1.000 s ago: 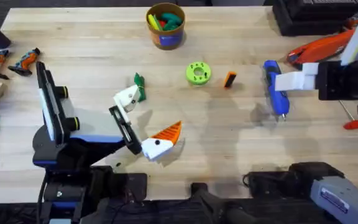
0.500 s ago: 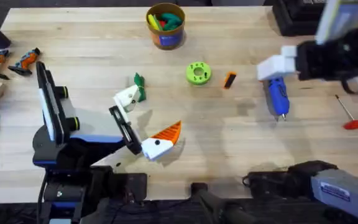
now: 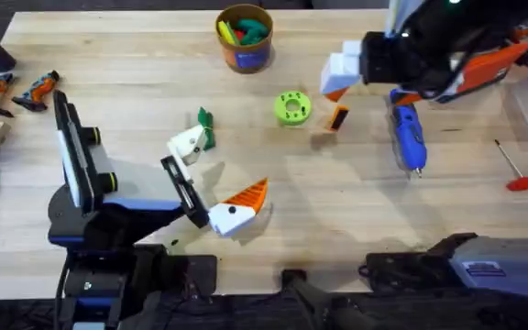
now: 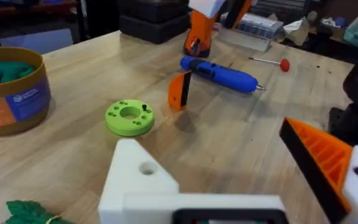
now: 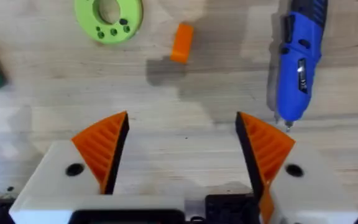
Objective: Pick up the gripper from the table and insert it into the empty holder that is missing its gripper. Then pick up a screw, insert it into the mounting hole, and use the screwdriver to tighten it. Finally, clean up the table by picking up the vegetable and placing it into the bucket.
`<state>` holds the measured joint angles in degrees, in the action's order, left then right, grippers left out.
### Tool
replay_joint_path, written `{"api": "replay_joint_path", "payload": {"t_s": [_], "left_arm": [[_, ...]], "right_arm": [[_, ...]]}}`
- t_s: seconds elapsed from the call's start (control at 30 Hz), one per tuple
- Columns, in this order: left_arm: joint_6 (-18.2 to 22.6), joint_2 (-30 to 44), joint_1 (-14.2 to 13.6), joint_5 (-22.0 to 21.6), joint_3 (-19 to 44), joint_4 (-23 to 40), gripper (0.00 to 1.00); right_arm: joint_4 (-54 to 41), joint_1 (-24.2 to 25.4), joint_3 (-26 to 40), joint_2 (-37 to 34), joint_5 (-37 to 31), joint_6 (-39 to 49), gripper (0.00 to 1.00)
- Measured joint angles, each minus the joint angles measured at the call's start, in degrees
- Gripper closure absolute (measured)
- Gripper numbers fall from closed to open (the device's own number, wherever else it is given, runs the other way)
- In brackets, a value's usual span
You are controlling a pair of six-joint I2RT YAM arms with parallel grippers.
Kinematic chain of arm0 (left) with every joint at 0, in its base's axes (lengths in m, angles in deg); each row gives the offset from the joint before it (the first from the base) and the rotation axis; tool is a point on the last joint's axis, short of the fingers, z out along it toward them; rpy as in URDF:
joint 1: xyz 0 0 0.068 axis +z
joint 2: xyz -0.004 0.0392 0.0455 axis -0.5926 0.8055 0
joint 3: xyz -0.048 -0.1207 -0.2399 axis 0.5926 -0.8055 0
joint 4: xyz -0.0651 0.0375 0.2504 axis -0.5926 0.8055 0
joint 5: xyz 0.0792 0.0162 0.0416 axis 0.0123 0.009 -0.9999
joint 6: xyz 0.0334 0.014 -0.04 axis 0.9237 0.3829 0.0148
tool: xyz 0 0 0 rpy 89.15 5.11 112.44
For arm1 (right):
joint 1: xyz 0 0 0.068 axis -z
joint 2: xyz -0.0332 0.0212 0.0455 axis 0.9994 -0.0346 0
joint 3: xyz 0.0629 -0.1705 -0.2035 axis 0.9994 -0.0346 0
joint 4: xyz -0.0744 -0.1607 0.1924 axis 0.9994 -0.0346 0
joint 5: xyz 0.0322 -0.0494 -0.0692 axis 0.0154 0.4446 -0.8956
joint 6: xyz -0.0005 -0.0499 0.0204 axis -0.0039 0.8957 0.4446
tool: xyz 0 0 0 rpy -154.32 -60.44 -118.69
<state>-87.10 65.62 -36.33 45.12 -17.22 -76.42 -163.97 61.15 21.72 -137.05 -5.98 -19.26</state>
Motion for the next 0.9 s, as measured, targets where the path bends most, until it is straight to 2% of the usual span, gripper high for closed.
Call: {"api": "replay_joint_path", "payload": {"t_s": [0.17,0.53,0.9], "left_arm": [[0.0,0.0,0.0,0.0,0.0,0.0,0.016],[0.0,0.0,0.0,0.0,0.0,0.0,0.015],[0.0,0.0,0.0,0.0,0.0,0.0,0.015]], "right_arm": [[1.3,-0.6,0.5,-2.3,-1.0,-4.6,0.010],[2.9,0.6,0.7,-4.0,0.8,-6.9,0.010],[3.4,5.5,0.7,-14.1,4.4,-7.0,0.011]]}}
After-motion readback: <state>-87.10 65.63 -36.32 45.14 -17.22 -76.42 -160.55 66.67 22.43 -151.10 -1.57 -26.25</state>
